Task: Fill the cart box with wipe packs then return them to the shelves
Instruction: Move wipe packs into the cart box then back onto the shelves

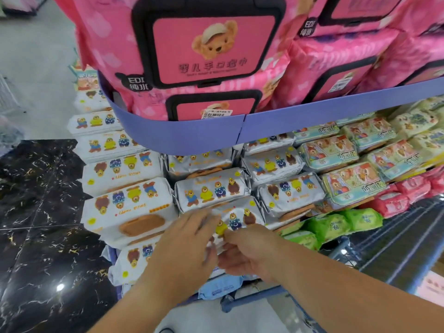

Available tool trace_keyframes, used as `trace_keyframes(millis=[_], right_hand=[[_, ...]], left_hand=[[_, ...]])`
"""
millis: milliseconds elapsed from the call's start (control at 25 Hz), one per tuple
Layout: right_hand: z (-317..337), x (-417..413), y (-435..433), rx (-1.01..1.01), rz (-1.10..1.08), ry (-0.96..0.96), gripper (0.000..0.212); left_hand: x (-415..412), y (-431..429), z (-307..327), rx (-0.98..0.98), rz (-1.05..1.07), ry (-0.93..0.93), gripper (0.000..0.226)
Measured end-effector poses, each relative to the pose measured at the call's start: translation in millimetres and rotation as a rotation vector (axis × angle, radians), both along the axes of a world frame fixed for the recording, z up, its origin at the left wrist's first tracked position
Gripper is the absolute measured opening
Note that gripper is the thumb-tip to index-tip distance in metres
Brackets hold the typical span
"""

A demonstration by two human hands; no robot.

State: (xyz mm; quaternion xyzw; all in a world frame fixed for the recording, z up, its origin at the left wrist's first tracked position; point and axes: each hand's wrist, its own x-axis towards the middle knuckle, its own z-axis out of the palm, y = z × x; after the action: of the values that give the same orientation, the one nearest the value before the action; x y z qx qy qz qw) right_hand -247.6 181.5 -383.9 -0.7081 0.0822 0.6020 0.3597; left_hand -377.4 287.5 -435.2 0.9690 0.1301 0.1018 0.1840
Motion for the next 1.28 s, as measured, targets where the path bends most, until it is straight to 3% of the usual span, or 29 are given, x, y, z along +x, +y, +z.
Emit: trace_keyframes(millis=[120,320,480,680,800,960,1120,1280], right_hand=[[0.4,4.2,-3.1,-0.006,0.093,-0.052,0.033],[3.8,18.5,-28.0,-0.092,0.338,-0.064,0.023],[7.0,21.4,-36.0,-0.105,0.26,-0.044,0.046],[5.9,21.8,-30.8,-0.124,0.113,-0.002,0.052],[2.0,27.8,-30.3,-0.137,0.009,-0.012,0.058],[4.7,32.0,-35.3,-0.108,-0.007,-0.044,0.045],[-2.8,31.5,-32.3,-0.042,-0.066,-0.129,0.048],[-10.6,27.8,-31.0,0.01,-0.078,-0.242,0.04]], left_hand=[[-5.2,-11.3,-16.6,0.167,-0.003,0.14,0.084],[-6.6,-20.0,-15.4,0.231,0.092,0.15,0.085],[-12.1,-23.1,-10.7,0.191,0.134,0.126,0.099],[-11.4,-27.2,-9.2,0.157,0.149,0.18,0.111],[-8.9,-27.9,-6.7,0.102,0.2,0.178,0.114],[-13.6,-31.3,-7.0,0.011,0.255,0.251,0.117],[-15.7,-31.7,-12.5,-0.304,0.369,0.218,0.097],[-14.9,-32.5,-22.0,-0.358,0.375,0.117,0.089]])
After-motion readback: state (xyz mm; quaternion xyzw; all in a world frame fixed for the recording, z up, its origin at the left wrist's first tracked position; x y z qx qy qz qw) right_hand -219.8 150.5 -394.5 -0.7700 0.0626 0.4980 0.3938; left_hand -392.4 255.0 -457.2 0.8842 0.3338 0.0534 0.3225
